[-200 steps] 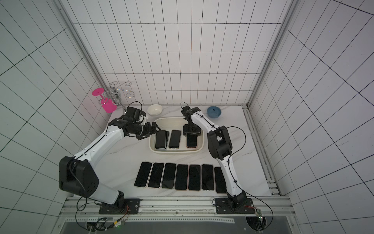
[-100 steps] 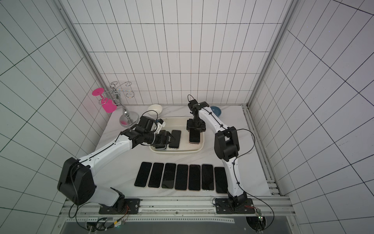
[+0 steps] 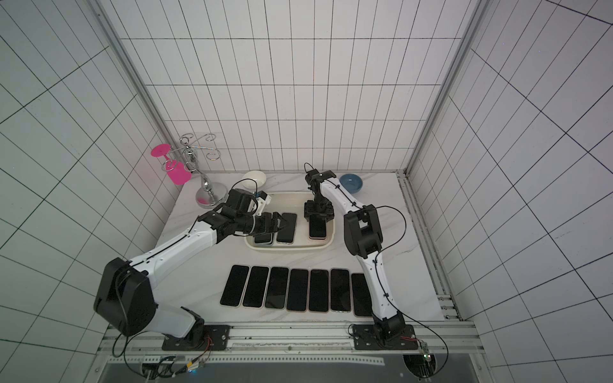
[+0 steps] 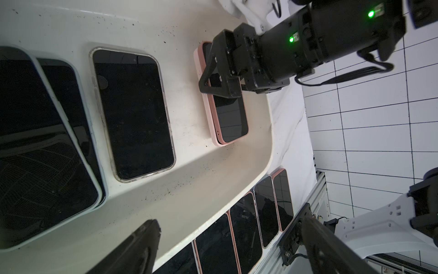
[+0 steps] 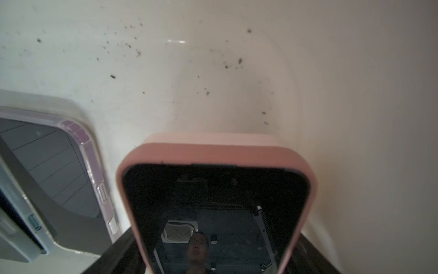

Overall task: Take the phone out of the storage box
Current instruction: Pick up the phone from the storage box.

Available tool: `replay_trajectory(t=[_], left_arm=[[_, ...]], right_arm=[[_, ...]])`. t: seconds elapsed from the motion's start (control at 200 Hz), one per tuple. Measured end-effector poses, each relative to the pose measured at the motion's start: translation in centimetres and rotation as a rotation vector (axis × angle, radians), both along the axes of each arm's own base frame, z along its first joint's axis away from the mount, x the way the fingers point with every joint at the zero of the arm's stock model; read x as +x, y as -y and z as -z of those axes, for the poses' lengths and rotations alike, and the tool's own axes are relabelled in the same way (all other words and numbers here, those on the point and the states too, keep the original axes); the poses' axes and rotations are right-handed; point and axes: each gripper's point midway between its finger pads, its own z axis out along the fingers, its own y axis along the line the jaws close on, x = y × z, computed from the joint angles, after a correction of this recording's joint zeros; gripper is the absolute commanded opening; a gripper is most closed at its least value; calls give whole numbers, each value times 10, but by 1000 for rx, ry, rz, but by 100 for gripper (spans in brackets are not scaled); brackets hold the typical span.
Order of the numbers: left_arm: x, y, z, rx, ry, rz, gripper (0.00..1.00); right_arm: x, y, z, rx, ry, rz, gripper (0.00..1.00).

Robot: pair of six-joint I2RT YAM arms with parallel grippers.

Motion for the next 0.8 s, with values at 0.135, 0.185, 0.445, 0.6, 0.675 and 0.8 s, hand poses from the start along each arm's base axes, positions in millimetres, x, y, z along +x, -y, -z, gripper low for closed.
replay_trajectory(t=[0.135, 0.185, 0.445, 0.6, 0.675, 0.8], left_arm=[[2, -9, 3, 7, -8, -24, 98], [3, -12, 4, 10, -12, -30, 98], [2, -14, 9, 16, -23, -34, 98], [2, -15, 9, 16, -23, -34, 98], [2, -15, 9, 16, -23, -35, 98], [1, -15, 11, 18, -28, -35, 98]], right_arm=[[2, -7, 12, -17, -2, -12, 66], [2, -7, 12, -20, 2, -12, 72], [4, -6, 10, -26, 11, -11, 87], [4, -6, 10, -26, 11, -11, 84], [4, -6, 10, -26, 11, -11, 80], [4, -6, 10, -27, 10, -9, 74]])
